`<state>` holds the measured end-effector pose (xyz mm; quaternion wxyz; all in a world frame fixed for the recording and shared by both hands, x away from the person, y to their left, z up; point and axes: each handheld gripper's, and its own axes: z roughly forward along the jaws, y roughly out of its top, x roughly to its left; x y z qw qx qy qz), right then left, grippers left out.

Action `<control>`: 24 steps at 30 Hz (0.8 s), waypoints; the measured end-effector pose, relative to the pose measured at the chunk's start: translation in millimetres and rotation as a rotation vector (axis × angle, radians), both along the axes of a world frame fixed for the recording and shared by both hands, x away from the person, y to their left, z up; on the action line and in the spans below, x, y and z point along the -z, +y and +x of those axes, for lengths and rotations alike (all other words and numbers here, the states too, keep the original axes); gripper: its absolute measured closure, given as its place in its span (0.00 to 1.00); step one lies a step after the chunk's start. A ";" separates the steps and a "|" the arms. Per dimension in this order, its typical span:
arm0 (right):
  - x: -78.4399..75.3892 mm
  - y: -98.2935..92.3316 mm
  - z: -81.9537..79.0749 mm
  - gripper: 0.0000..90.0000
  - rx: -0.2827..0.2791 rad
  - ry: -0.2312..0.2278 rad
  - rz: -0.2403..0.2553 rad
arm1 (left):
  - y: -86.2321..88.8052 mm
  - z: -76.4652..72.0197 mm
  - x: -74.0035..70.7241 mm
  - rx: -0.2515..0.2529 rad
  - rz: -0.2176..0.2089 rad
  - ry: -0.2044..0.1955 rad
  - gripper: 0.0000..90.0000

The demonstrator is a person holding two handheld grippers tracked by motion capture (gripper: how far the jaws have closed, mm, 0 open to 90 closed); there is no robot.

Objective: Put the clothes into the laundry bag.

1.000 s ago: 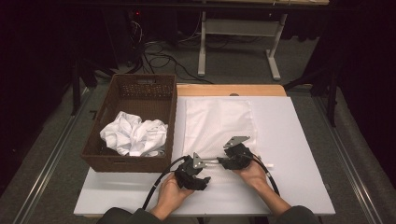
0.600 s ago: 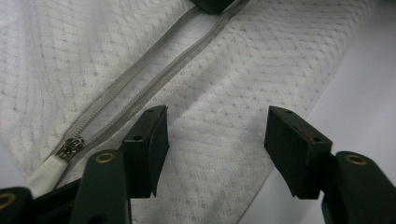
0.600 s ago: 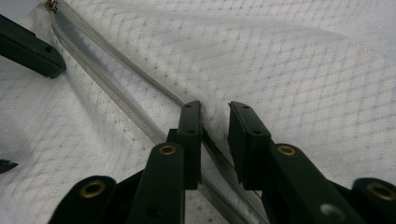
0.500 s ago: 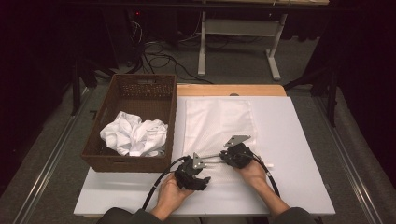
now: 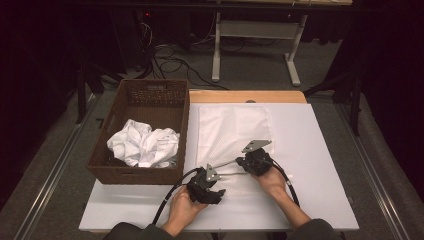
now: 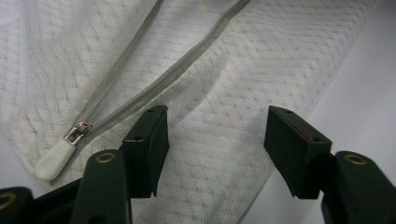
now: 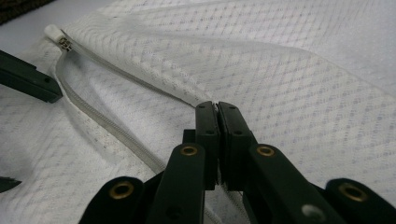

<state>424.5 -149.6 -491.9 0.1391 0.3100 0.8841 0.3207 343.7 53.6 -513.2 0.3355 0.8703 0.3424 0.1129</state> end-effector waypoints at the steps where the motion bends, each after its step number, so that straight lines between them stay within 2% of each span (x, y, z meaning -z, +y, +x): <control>1: -1.3 -0.2 -0.8 0.98 0.001 0.001 0.000 | -0.1 -0.2 0.4 -0.003 -0.004 -0.003 0.44; 7: -10.5 -1.8 -0.4 0.98 -0.007 -0.012 0.013 | 0.1 -0.6 0.8 -0.003 -0.005 -0.008 0.45; 15: -23.0 0.5 3.4 0.99 -0.022 -0.002 -0.010 | -0.2 -0.7 0.6 -0.006 -0.005 -0.008 0.45; 18: -26.7 0.9 4.4 0.99 -0.026 -0.008 -0.010 | -1.3 -1.5 -0.1 -0.023 0.002 -0.012 0.45; 22: -30.9 0.5 5.3 0.99 -0.021 -0.004 0.002 | -5.2 -1.0 -2.2 -0.044 0.005 -0.032 0.52; 24: -33.1 -0.6 6.3 0.99 -0.025 -0.001 0.005 | -7.9 -0.1 -4.4 -0.041 -0.010 -0.050 0.55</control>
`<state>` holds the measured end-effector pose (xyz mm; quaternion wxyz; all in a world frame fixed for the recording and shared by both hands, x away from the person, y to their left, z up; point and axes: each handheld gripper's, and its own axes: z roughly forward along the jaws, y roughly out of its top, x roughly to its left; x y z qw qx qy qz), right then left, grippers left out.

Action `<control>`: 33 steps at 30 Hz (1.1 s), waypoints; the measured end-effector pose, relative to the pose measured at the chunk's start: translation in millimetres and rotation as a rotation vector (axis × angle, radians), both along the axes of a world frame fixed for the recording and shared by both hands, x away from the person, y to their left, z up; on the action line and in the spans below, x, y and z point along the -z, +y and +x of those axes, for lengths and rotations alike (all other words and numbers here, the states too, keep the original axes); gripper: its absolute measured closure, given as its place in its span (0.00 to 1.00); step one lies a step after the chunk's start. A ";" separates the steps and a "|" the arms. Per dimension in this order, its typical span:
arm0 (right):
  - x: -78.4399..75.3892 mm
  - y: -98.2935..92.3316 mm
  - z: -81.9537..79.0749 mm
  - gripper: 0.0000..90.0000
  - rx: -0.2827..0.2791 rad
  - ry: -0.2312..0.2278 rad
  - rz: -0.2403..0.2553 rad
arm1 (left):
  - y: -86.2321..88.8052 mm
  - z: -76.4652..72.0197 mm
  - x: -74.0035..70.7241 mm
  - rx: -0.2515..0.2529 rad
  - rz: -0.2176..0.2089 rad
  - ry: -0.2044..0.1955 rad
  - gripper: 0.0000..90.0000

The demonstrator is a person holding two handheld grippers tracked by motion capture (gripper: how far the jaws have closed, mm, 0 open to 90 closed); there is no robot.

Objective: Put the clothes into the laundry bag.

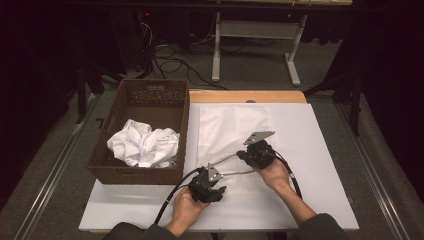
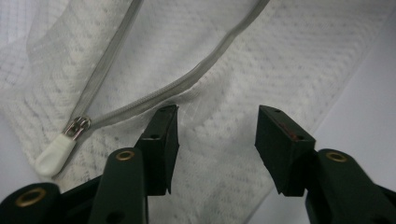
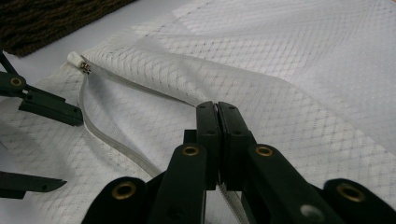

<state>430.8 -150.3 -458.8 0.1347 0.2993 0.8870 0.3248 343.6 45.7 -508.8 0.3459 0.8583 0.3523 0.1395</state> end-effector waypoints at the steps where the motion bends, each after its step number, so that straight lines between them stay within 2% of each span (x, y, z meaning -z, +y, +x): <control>1: -1.4 -0.7 0.7 0.99 0.000 0.001 0.001 | -0.8 0.5 -0.8 0.001 -0.005 -0.006 0.56; 3: -3.9 -1.1 1.1 0.99 0.005 0.002 0.001 | -2.3 2.7 -3.4 -0.005 -0.013 -0.022 0.58; 8: -9.0 -0.6 1.3 0.99 0.010 -0.003 0.004 | -0.7 6.9 -8.4 -0.019 -0.047 -0.029 0.69; 13: -12.5 0.5 2.0 0.99 0.002 -0.007 -0.007 | 3.4 9.4 -11.3 -0.030 -0.016 -0.004 0.85; 16: -14.6 0.3 2.3 0.99 0.000 -0.012 -0.014 | 7.2 10.8 -11.3 -0.044 0.007 0.023 0.91; 18: -15.8 0.2 2.3 0.99 -0.004 -0.014 -0.016 | 8.3 9.6 -12.2 -0.051 0.007 0.021 0.90; 19: -16.3 0.3 2.0 0.99 -0.003 -0.015 -0.016 | 8.5 8.1 -13.9 -0.049 -0.006 0.014 0.88; 21: -17.2 0.5 1.4 0.99 -0.004 -0.019 -0.017 | 7.0 4.7 -18.7 -0.031 -0.039 -0.013 0.82; 24: -17.8 0.4 1.9 0.99 -0.001 -0.016 -0.018 | 2.4 4.6 -23.9 -0.021 -0.047 -0.043 0.77; 29: -18.9 0.4 2.9 0.99 0.001 -0.017 -0.018 | -5.2 13.6 -22.8 -0.033 -0.054 -0.040 0.75; 33: -22.4 0.9 3.8 0.99 0.002 -0.013 -0.022 | -8.0 22.2 -16.5 -0.055 -0.034 -0.024 0.74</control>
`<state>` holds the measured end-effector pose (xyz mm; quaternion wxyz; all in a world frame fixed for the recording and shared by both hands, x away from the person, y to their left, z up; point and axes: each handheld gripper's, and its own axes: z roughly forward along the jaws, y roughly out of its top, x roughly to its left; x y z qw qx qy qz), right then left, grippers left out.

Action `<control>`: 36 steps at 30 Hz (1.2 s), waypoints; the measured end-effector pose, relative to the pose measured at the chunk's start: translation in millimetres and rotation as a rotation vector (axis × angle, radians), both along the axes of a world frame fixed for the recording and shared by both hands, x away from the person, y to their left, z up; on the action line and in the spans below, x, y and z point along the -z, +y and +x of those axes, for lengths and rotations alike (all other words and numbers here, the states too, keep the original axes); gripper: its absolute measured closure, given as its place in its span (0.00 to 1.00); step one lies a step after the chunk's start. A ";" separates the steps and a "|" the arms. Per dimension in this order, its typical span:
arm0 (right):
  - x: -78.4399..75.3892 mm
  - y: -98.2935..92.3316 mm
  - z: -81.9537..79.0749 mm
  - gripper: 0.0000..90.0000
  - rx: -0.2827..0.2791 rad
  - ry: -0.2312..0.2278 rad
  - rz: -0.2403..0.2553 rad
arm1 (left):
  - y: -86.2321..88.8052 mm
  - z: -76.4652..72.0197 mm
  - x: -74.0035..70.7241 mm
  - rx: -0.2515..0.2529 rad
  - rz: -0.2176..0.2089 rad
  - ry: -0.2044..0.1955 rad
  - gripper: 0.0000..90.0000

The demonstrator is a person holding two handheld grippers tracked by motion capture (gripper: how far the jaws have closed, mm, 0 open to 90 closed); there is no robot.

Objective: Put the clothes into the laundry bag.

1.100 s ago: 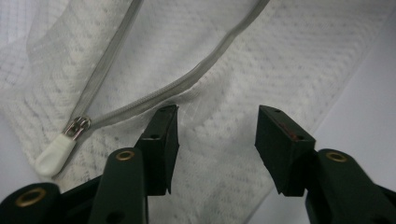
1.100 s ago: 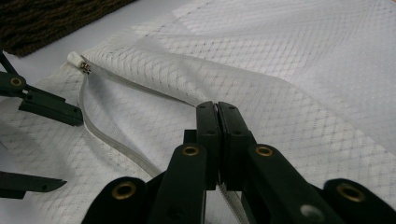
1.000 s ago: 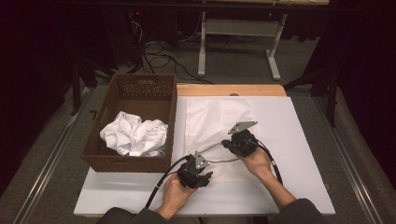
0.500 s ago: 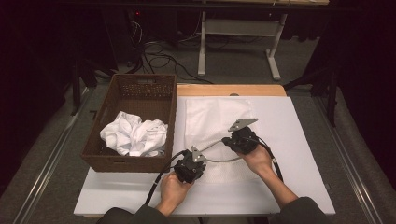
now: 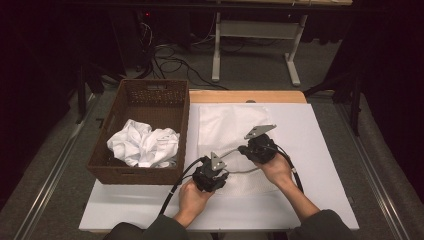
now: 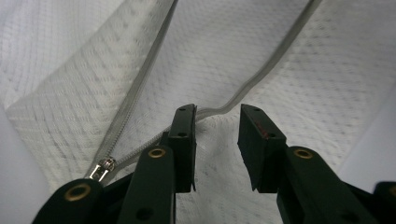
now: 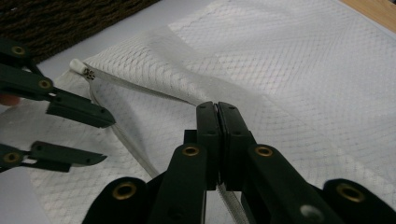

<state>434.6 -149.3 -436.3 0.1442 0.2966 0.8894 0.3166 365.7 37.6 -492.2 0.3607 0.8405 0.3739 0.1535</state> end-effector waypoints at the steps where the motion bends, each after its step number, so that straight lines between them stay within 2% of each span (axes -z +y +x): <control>1: -1.1 0.4 0.6 0.99 0.002 0.000 0.001 | 0.3 2.4 1.9 -0.005 0.009 0.008 0.74; 8: -10.9 2.4 3.8 1.00 0.003 0.004 0.007 | 3.4 5.5 4.7 -0.021 0.066 0.025 0.72; 17: -24.6 7.5 2.5 1.00 -0.001 0.010 0.004 | 11.1 1.4 5.3 -0.029 0.074 0.027 0.68; 22: -34.5 11.5 1.3 1.00 -0.012 0.000 -0.013 | 12.9 2.1 7.0 -0.024 0.083 0.049 0.66; 27: -43.5 10.8 2.2 1.00 0.001 -0.004 -0.013 | 12.5 1.9 8.0 -0.012 0.098 0.072 0.62; 32: -38.8 13.3 2.3 1.00 -0.015 0.000 -0.034 | 14.5 -0.6 0.9 -0.011 0.081 0.095 0.56; 36: -37.5 12.9 3.4 1.00 -0.017 0.005 -0.030 | 17.7 -5.5 -12.7 0.017 0.103 0.106 0.50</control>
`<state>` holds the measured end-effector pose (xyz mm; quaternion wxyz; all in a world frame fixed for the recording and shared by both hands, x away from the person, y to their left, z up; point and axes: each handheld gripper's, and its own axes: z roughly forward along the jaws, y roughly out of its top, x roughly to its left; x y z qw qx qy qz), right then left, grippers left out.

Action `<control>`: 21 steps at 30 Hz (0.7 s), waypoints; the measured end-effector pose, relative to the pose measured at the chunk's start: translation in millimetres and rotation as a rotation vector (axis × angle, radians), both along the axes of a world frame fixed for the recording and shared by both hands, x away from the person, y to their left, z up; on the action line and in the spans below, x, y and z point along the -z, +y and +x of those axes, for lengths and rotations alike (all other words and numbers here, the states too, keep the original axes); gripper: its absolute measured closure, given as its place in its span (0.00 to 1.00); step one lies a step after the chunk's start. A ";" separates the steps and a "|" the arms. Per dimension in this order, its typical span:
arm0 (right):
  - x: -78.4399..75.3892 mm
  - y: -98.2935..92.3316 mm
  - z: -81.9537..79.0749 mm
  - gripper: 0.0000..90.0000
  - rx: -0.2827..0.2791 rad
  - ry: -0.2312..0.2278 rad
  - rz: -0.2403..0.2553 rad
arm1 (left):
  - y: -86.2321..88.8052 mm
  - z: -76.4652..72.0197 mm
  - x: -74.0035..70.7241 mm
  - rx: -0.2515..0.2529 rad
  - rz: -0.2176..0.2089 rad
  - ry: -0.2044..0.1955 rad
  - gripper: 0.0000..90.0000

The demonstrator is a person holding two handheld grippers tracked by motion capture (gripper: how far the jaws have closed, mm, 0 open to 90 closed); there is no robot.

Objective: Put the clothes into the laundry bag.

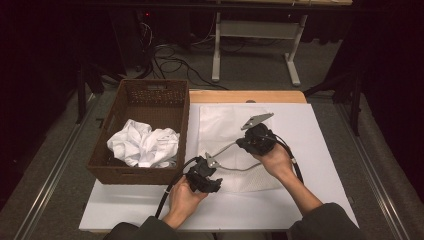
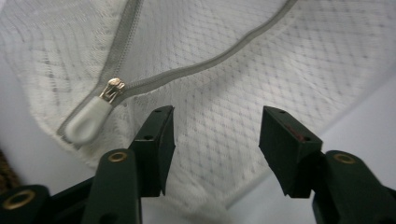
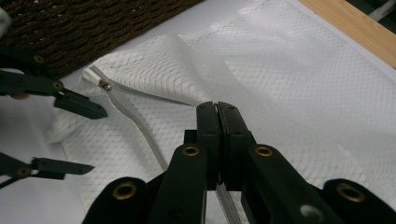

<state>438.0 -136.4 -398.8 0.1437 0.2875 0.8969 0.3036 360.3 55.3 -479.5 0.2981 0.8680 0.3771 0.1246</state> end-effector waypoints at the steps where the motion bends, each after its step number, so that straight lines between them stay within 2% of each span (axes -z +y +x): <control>1: 0.0 -0.4 0.0 1.00 -0.004 0.000 0.000 | 1.3 -0.8 -3.4 0.011 0.004 0.005 0.48; 8: 2.5 -1.6 -0.9 1.00 -0.004 0.003 -0.004 | 14.2 -0.6 -36.8 0.034 0.007 0.033 0.45; 11: 2.5 -4.6 -0.5 1.00 0.000 0.009 -0.008 | 17.5 2.5 -46.3 0.031 0.046 0.008 0.42; 15: 3.0 -9.9 0.2 1.00 0.006 0.003 0.001 | 25.6 5.9 -58.9 0.011 0.037 -0.008 0.42; 18: 3.5 -12.3 1.0 0.99 0.013 0.005 0.010 | 33.2 9.1 -68.8 -0.001 0.037 -0.005 0.41; 19: 3.2 -13.2 1.4 1.00 0.011 0.003 0.009 | 34.7 10.1 -71.1 -0.001 0.040 0.001 0.41; 21: 3.1 -13.9 1.9 1.00 0.011 0.002 0.011 | 38.7 12.9 -77.7 -0.006 0.082 0.004 0.40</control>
